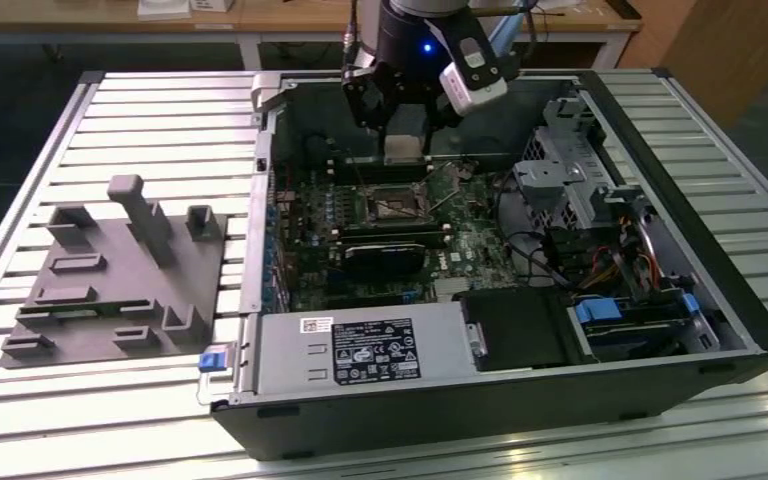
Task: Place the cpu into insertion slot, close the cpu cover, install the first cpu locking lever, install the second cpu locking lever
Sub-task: 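Place the cpu into insertion slot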
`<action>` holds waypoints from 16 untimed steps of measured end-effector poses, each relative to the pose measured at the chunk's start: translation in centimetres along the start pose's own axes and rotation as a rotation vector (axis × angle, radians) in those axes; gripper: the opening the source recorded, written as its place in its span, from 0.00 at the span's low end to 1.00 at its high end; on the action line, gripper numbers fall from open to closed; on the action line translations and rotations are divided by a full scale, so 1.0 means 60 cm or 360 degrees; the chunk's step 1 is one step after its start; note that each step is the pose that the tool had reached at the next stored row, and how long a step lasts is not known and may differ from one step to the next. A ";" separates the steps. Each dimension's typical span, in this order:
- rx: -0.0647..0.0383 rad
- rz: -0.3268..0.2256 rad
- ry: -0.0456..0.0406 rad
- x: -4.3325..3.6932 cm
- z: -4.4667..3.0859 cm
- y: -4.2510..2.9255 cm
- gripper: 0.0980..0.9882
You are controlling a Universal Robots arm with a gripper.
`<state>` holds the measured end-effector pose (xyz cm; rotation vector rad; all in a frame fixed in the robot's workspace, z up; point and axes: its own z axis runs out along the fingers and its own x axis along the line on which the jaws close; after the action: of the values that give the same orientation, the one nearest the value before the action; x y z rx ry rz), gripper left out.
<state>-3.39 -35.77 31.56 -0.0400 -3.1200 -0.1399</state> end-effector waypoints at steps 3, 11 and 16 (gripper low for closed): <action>0.0000 0.0000 0.0000 0.000 0.005 0.001 0.50; 0.0000 0.0000 0.0000 0.000 0.019 0.005 0.50; 0.0000 0.0000 0.0000 0.000 0.028 0.008 0.50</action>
<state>-3.40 -35.13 29.95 -0.0400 -3.1200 -0.1401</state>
